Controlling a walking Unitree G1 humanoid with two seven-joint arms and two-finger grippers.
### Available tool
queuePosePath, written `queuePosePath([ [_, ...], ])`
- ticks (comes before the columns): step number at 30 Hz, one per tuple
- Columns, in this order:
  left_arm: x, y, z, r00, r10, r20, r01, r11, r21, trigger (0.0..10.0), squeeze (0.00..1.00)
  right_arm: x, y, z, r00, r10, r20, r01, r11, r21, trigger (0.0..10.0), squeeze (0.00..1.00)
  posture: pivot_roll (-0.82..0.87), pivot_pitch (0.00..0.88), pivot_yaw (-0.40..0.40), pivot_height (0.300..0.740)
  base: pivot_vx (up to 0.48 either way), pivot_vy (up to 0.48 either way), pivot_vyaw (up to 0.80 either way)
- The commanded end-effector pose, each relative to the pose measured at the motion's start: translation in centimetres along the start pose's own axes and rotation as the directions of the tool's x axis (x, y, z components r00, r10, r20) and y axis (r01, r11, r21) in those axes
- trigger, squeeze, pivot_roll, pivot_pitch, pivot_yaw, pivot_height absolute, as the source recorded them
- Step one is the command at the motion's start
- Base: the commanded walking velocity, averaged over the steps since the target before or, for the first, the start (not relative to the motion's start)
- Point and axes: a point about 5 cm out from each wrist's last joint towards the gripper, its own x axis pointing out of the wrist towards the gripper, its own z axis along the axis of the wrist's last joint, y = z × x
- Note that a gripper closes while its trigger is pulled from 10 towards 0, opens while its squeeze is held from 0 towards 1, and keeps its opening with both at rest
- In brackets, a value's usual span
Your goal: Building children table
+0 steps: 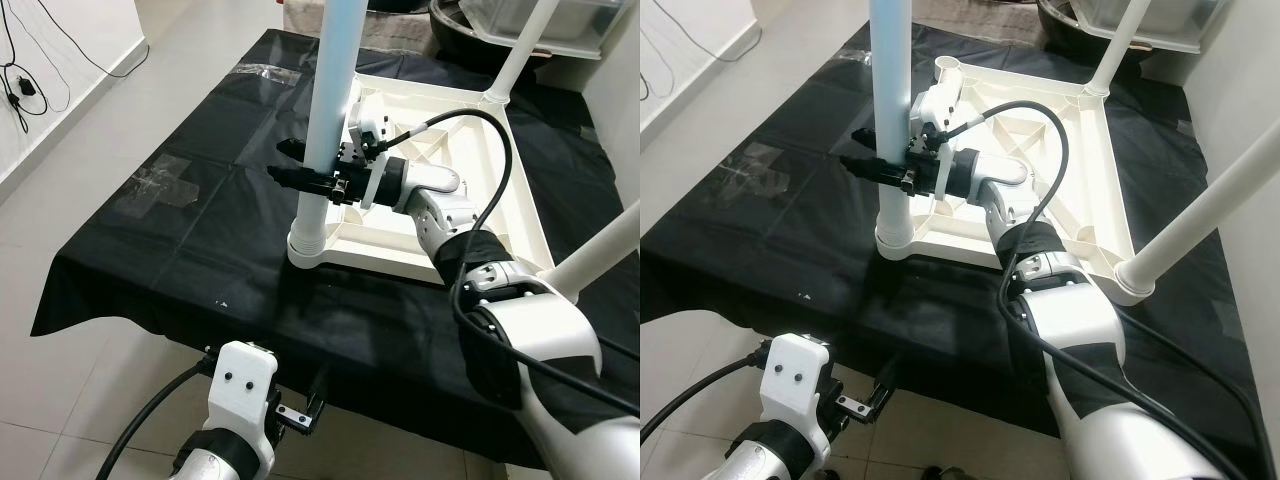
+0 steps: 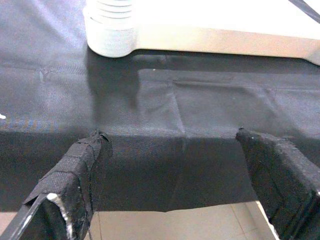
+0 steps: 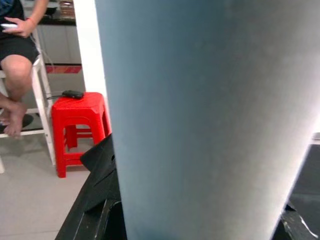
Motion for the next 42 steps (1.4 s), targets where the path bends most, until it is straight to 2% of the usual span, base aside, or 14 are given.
queuePosePath([
  [1,-0.1,-0.2,-0.5,0.999,-0.007,-0.032,0.007,1.000,-0.004,10.0,0.00,-0.2,0.5,-2.5,0.996,-0.027,-0.085,0.033,0.996,0.079,10.0,0.00,0.25,0.225,-0.140,0.740,0.000,0.000,0.00],
  [5,-0.1,-0.2,-0.5,0.999,-0.008,-0.032,0.008,1.000,-0.002,10.0,0.00,0.1,0.5,-2.7,0.993,-0.076,-0.086,0.085,0.991,0.107,10.0,0.00,0.25,0.225,-0.140,0.740,0.000,0.000,0.00],
  [6,0.0,-0.2,-0.5,0.999,-0.008,-0.031,0.008,1.000,-0.002,10.0,0.00,0.2,0.4,-2.9,0.989,-0.127,-0.080,0.136,0.982,0.127,10.0,0.00,0.25,0.224,-0.142,0.740,0.000,0.000,0.00],
  [10,0.0,-0.2,-0.5,1.000,-0.006,-0.029,0.006,1.000,-0.001,10.0,0.00,0.4,0.4,-3.7,0.974,-0.207,-0.094,0.220,0.963,0.158,10.0,0.00,0.25,0.222,-0.141,0.740,0.000,0.000,0.00],
  [19,0.1,-0.2,-0.5,1.000,-0.005,-0.025,0.005,1.000,0.000,10.0,0.00,0.2,0.2,-4.5,0.928,-0.362,-0.087,0.371,0.917,0.145,10.0,0.00,0.25,0.209,-0.139,0.740,0.000,0.000,0.00],
  [25,0.2,0.1,-0.4,1.000,0.000,-0.021,0.000,1.000,0.000,10.0,0.00,0.1,0.8,-5.0,0.925,-0.374,-0.062,0.380,0.913,0.148,10.0,0.00,0.24,0.198,-0.136,0.740,0.000,0.000,0.00],
  [27,0.3,0.2,-0.4,1.000,0.001,-0.019,-0.001,1.000,0.001,10.0,0.00,0.2,0.7,-5.1,0.909,-0.412,-0.069,0.418,0.896,0.149,10.0,0.00,0.24,0.193,-0.133,0.740,0.000,0.000,0.00],
  [28,0.3,0.3,-0.3,1.000,0.003,-0.014,-0.003,1.000,0.002,10.0,0.00,0.2,0.6,-5.2,0.874,-0.478,-0.085,0.486,0.865,0.124,10.0,0.00,0.24,0.193,-0.133,0.740,0.000,0.000,0.00],
  [29,0.3,0.3,-0.3,1.000,0.003,-0.014,-0.003,1.000,0.002,10.0,0.00,0.2,0.6,-5.2,0.874,-0.478,-0.085,0.486,0.865,0.124,10.0,0.00,0.24,0.193,-0.133,0.740,0.000,0.000,0.00],
  [31,0.5,0.4,-0.3,1.000,0.007,-0.010,-0.007,1.000,0.007,10.0,0.00,0.5,0.6,-5.5,0.823,-0.558,-0.109,0.568,0.817,0.106,10.0,0.00,0.24,0.188,-0.131,0.740,0.000,0.000,0.00],
  [34,0.5,0.5,-0.3,1.000,0.008,-0.009,-0.008,1.000,0.009,10.0,0.00,0.8,0.8,-5.5,0.812,-0.571,-0.119,0.582,0.807,0.098,10.0,0.00,0.24,0.188,-0.131,0.740,0.000,0.000,0.00],
  [37,0.7,0.6,-0.3,1.000,0.010,-0.008,-0.010,1.000,0.013,10.0,0.00,1.9,1.3,-5.7,0.792,-0.588,-0.165,0.606,0.790,0.089,10.0,0.00,0.23,0.179,-0.133,0.740,0.000,0.000,0.00],
  [41,0.7,0.6,-0.3,1.000,0.011,-0.007,-0.011,1.000,0.014,10.0,0.00,2.4,1.5,-5.6,0.786,-0.592,-0.177,0.611,0.788,0.080,10.0,0.00,0.24,0.177,-0.136,0.740,0.000,0.000,0.00],
  [42,0.7,0.6,-0.4,1.000,0.013,-0.006,-0.013,1.000,0.015,10.0,0.00,2.7,1.6,-5.7,0.763,-0.614,-0.202,0.636,0.768,0.072,10.0,0.00,0.24,0.175,-0.139,0.740,0.000,0.000,0.00],
])
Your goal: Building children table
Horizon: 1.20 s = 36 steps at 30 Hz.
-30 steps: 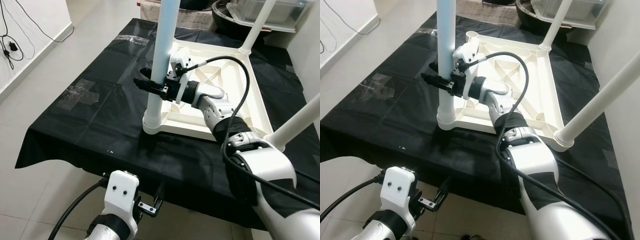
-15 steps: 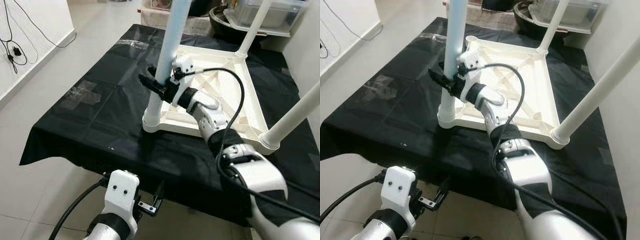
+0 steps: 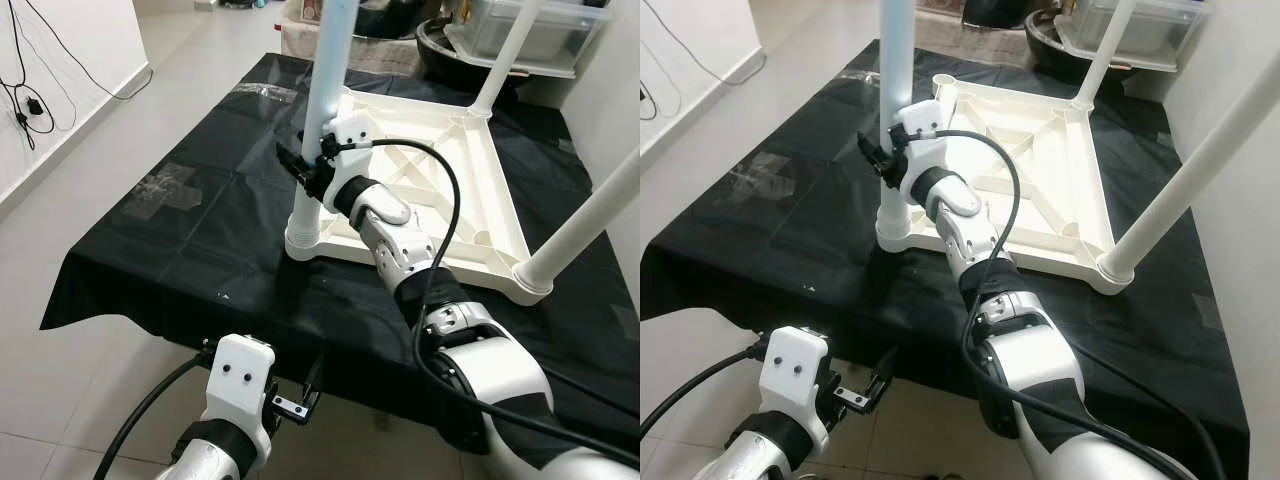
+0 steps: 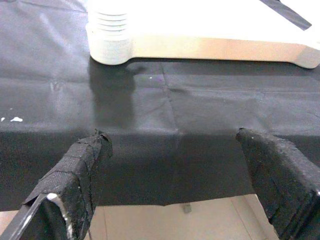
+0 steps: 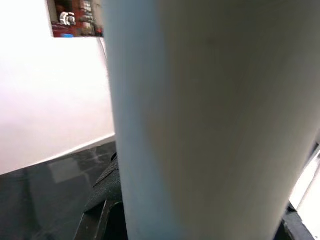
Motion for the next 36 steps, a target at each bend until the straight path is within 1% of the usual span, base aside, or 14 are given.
queuePosePath([
  [1,0.1,0.0,-0.5,1.000,-0.001,-0.017,0.001,1.000,-0.010,10.0,0.00,-0.5,0.4,-3.1,0.985,-0.055,-0.162,0.056,0.998,0.004,10.0,0.00,0.24,0.174,-0.140,0.740,0.000,0.000,0.00],
  [2,0.1,0.0,-0.5,1.000,-0.001,-0.017,0.001,1.000,-0.010,10.0,0.00,-0.5,0.4,-3.1,0.985,-0.055,-0.162,0.056,0.998,0.004,10.0,0.00,0.24,0.174,-0.140,0.740,0.000,0.000,0.00],
  [3,0.1,0.0,-0.5,1.000,0.001,-0.018,-0.001,1.000,-0.011,10.0,0.00,-0.4,0.1,-3.5,0.962,-0.162,-0.221,0.150,0.986,-0.070,10.0,0.00,0.24,0.174,-0.140,0.740,0.000,0.000,0.00],
  [4,0.1,0.0,-0.5,1.000,0.001,-0.018,-0.001,1.000,-0.011,10.0,0.00,-0.4,0.1,-3.5,0.962,-0.162,-0.221,0.150,0.986,-0.070,10.0,0.00,0.24,0.174,-0.140,0.740,0.000,0.000,0.00],
  [6,0.2,0.0,-0.5,1.000,0.000,-0.017,0.000,1.000,-0.011,10.0,0.00,-0.5,-0.2,-3.8,0.930,-0.279,-0.240,0.259,0.959,-0.112,10.0,0.00,0.23,0.177,-0.138,0.740,0.000,0.000,0.00],
  [10,0.3,0.0,-0.6,1.000,0.001,-0.017,-0.001,1.000,-0.012,10.0,0.00,-0.6,-0.1,-4.2,0.918,-0.302,-0.255,0.286,0.953,-0.101,10.0,0.00,0.23,0.181,-0.138,0.740,0.000,0.000,0.00],
  [12,0.3,0.3,-0.5,1.000,0.014,-0.011,-0.014,1.000,-0.009,10.0,0.00,-1.1,-0.1,-5.2,0.862,-0.417,-0.289,0.423,0.905,-0.046,10.0,0.00,0.24,0.185,-0.139,0.740,0.000,0.000,0.00],
  [18,0.4,0.8,-0.4,0.999,0.032,-0.006,-0.032,0.999,-0.004,10.0,0.00,-1.6,0.1,-5.9,0.817,-0.486,-0.311,0.504,0.864,-0.025,10.0,0.00,0.24,0.186,-0.140,0.740,0.000,0.000,0.00],
  [21,0.4,1.0,-0.4,0.999,0.039,-0.004,-0.039,0.999,0.002,10.0,0.00,-2.3,-0.7,-6.3,0.718,-0.603,-0.348,0.642,0.766,-0.002,10.0,0.00,0.24,0.185,-0.141,0.740,0.000,0.000,0.00],
  [22,0.4,1.0,-0.4,0.999,0.039,-0.004,-0.039,0.999,0.002,10.0,0.00,-2.3,-0.7,-6.3,0.718,-0.603,-0.348,0.642,0.766,-0.002,10.0,0.00,0.24,0.185,-0.141,0.740,0.000,0.000,0.00],
  [24,0.5,1.1,-0.5,0.999,0.039,-0.003,-0.039,0.999,0.005,10.0,0.00,-2.8,-1.2,-6.3,0.646,-0.679,-0.348,0.722,0.692,-0.011,10.0,0.00,0.24,0.186,-0.141,0.740,0.000,0.000,0.00],
  [29,0.5,1.1,-0.5,0.999,0.039,-0.004,-0.039,0.999,0.006,10.0,0.00,-3.1,-1.5,-6.1,0.594,-0.729,-0.339,0.772,0.635,-0.014,10.0,0.00,0.24,0.185,-0.140,0.740,0.000,0.000,0.00],
  [31,0.5,1.2,-0.5,0.999,0.038,-0.003,-0.038,0.999,0.007,10.0,0.00,-3.5,-1.1,-5.9,0.542,-0.778,-0.319,0.820,0.572,-0.002,10.0,0.00,0.24,0.185,-0.140,0.740,0.000,0.000,0.00],
  [36,0.5,1.2,-0.4,0.999,0.037,-0.002,-0.037,0.999,0.009,10.0,0.00,-3.7,-0.1,-5.5,0.526,-0.800,-0.289,0.837,0.547,0.013,10.0,0.00,0.24,0.182,-0.137,0.740,0.000,0.000,0.00],
])
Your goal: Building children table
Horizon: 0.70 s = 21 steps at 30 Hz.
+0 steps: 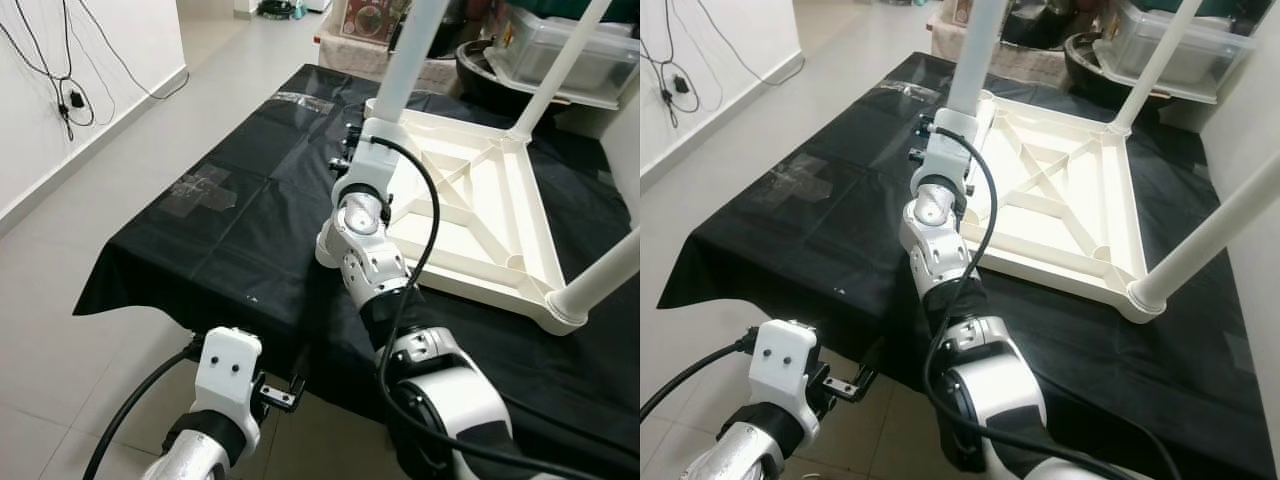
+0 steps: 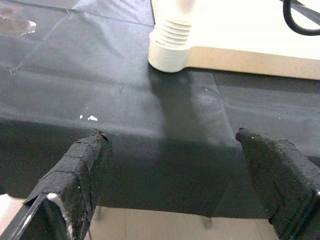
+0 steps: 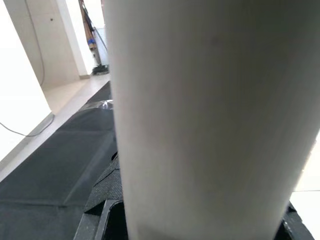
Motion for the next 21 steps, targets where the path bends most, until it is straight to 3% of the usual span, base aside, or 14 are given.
queuePosePath([
  [1,0.0,0.0,-0.6,1.000,-0.006,-0.026,0.006,1.000,-0.004,10.0,0.00,-0.9,-1.8,-4.4,0.983,-0.118,-0.142,0.105,0.990,-0.097,10.0,0.00,0.24,0.182,-0.137,0.740,0.000,0.000,0.00],
  [9,0.2,0.1,-0.7,1.000,-0.005,-0.026,0.005,1.000,-0.003,10.0,0.00,-2.2,-1.2,-4.6,0.976,-0.171,-0.134,0.156,0.981,-0.116,10.0,0.00,0.24,0.179,-0.139,0.740,0.000,0.000,0.00],
  [17,0.2,0.1,-0.7,1.000,-0.006,-0.027,0.005,1.000,-0.002,10.0,0.00,-3.4,-0.7,-4.6,0.969,-0.181,-0.169,0.172,0.983,-0.067,10.0,0.00,0.24,0.177,-0.138,0.740,0.000,0.000,0.00],
  [21,0.4,0.2,-0.9,1.000,-0.003,-0.030,0.003,1.000,-0.009,10.0,0.00,-3.3,0.0,-2.6,0.990,-0.115,-0.084,0.115,0.993,-0.003,10.0,0.00,0.24,0.168,-0.135,0.740,0.000,0.000,0.00],
])
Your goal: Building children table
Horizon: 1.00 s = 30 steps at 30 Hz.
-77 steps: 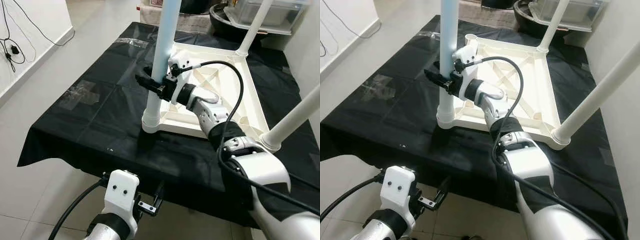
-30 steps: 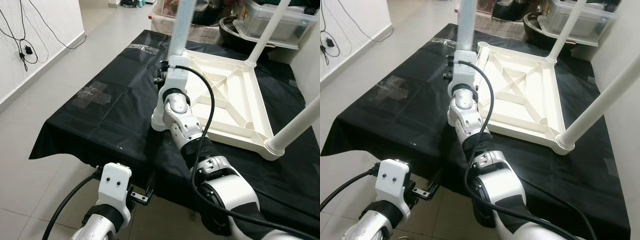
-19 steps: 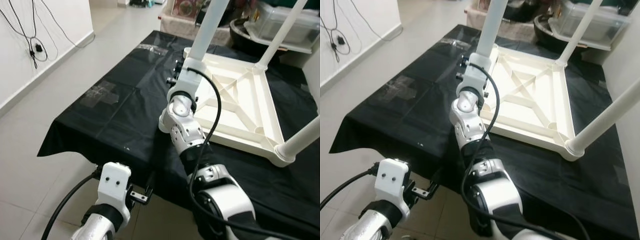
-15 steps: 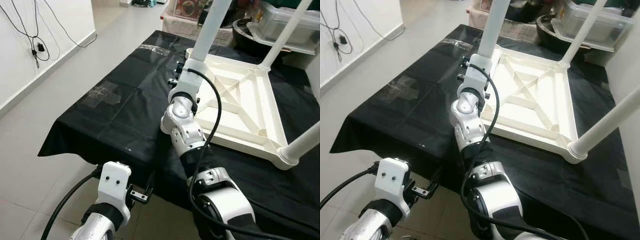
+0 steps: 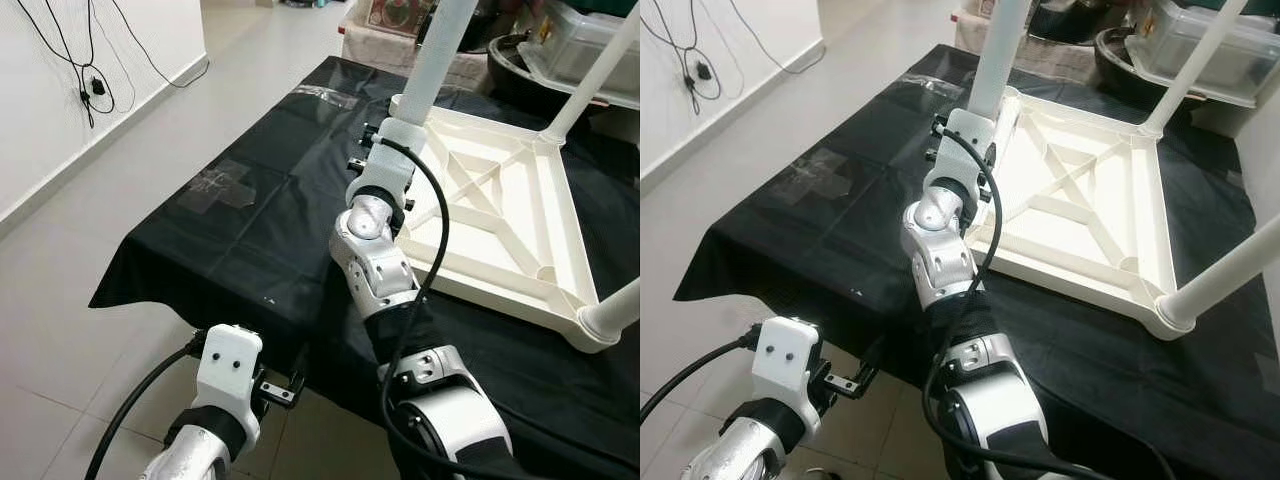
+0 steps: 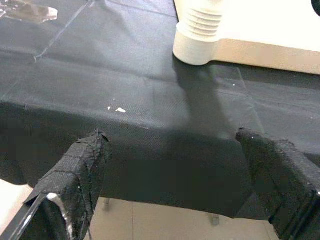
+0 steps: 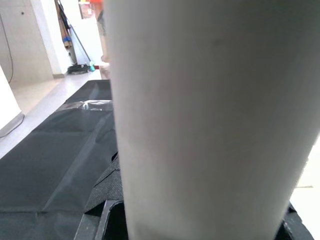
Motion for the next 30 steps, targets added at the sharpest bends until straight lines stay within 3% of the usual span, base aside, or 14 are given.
queuePosePath([
  [1,0.1,0.1,-0.5,1.000,-0.003,-0.018,0.003,1.000,-0.021,10.0,0.00,-2.1,1.1,-2.2,0.995,0.059,-0.077,-0.054,0.996,0.065,10.0,0.00,0.24,0.160,-0.131,0.740,0.000,0.000,0.00],
  [4,0.2,0.2,-0.7,1.000,-0.001,-0.025,0.000,0.999,-0.034,10.0,0.00,-1.8,1.4,-0.4,0.994,0.113,0.006,-0.113,0.987,0.113,10.0,0.00,0.24,0.160,-0.131,0.740,0.000,0.000,0.00],
  [7,0.4,0.4,-1.1,1.000,0.002,-0.031,-0.003,0.999,-0.042,10.0,0.00,-1.5,1.6,3.3,0.956,0.219,0.197,-0.257,0.947,0.192,10.0,0.00,0.24,0.128,-0.125,0.740,0.000,0.000,0.00],
  [9,0.4,0.4,-1.1,1.000,0.002,-0.031,-0.003,0.999,-0.042,10.0,0.00,-1.5,1.6,3.3,0.956,0.219,0.197,-0.257,0.947,0.192,10.0,0.00,0.24,0.128,-0.125,0.740,0.000,0.000,0.00],
  [10,0.5,0.6,-1.1,1.000,0.003,-0.031,-0.004,0.999,-0.042,10.0,0.24,-1.5,1.6,4.4,0.937,0.242,0.253,-0.295,0.934,0.201,10.0,0.00,0.24,0.120,-0.122,0.740,0.000,0.000,0.00],
  [11,0.7,0.7,-1.2,1.000,0.005,-0.031,-0.007,0.999,-0.042,10.0,1.00,-1.5,1.7,5.6,0.905,0.295,0.305,-0.365,0.908,0.207,10.0,0.00,0.25,0.111,-0.118,0.740,0.000,0.000,0.00],
  [12,0.8,0.7,-1.1,1.000,-0.007,-0.027,0.006,0.999,-0.043,10.0,1.00,-1.7,1.9,6.7,0.860,0.367,0.355,-0.454,0.868,0.202,10.0,0.00,0.25,0.103,-0.116,0.740,0.000,0.000,0.00],
  [13,0.8,0.7,-1.1,1.000,-0.007,-0.027,0.006,0.999,-0.043,10.0,1.00,-1.7,1.9,6.7,0.860,0.367,0.355,-0.454,0.868,0.202,10.0,0.00,0.25,0.103,-0.116,0.740,0.000,0.000,0.00],
  [15,1.2,0.8,-1.0,1.000,-0.019,-0.023,0.019,1.000,-0.006,10.0,1.00,-2.0,2.3,6.8,0.793,0.505,0.342,-0.589,0.780,0.213,10.0,0.00,0.24,0.093,-0.115,0.740,0.000,0.000,0.00],
  [16,1.2,0.8,-1.0,1.000,-0.019,-0.023,0.019,1.000,-0.006,10.0,1.00,-2.0,2.3,6.8,0.793,0.505,0.342,-0.589,0.780,0.213,10.0,0.00,0.24,0.093,-0.115,0.740,0.000,0.000,0.00],
  [18,1.7,1.5,-0.6,1.000,-0.001,-0.017,0.003,0.993,0.115,10.0,1.00,-2.5,2.5,5.1,0.720,0.640,0.268,-0.693,0.687,0.220,10.0,0.00,0.24,0.086,-0.112,0.740,0.000,0.000,0.00],
  [19,2.2,1.9,-0.3,1.000,0.002,-0.013,0.000,0.987,0.160,10.0,0.00,-2.7,2.2,4.0,0.699,0.677,0.231,-0.715,0.668,0.207,10.0,0.00,0.24,0.077,-0.110,0.740,0.000,0.000,0.00],
  [24,3.9,3.1,0.5,1.000,0.019,0.023,-0.026,0.943,0.331,10.0,0.00,-4.0,1.3,0.6,0.619,0.775,0.127,-0.779,0.584,0.229,10.0,0.00,0.24,0.064,-0.108,0.740,0.000,0.000,0.00],
  [30,5.1,3.2,1.2,0.998,0.000,0.056,-0.021,0.930,0.368,10.0,0.00,-4.6,0.8,-0.7,0.586,0.804,0.097,-0.799,0.554,0.234,10.0,0.00,0.23,0.043,-0.096,0.740,0.000,0.000,0.00],
])
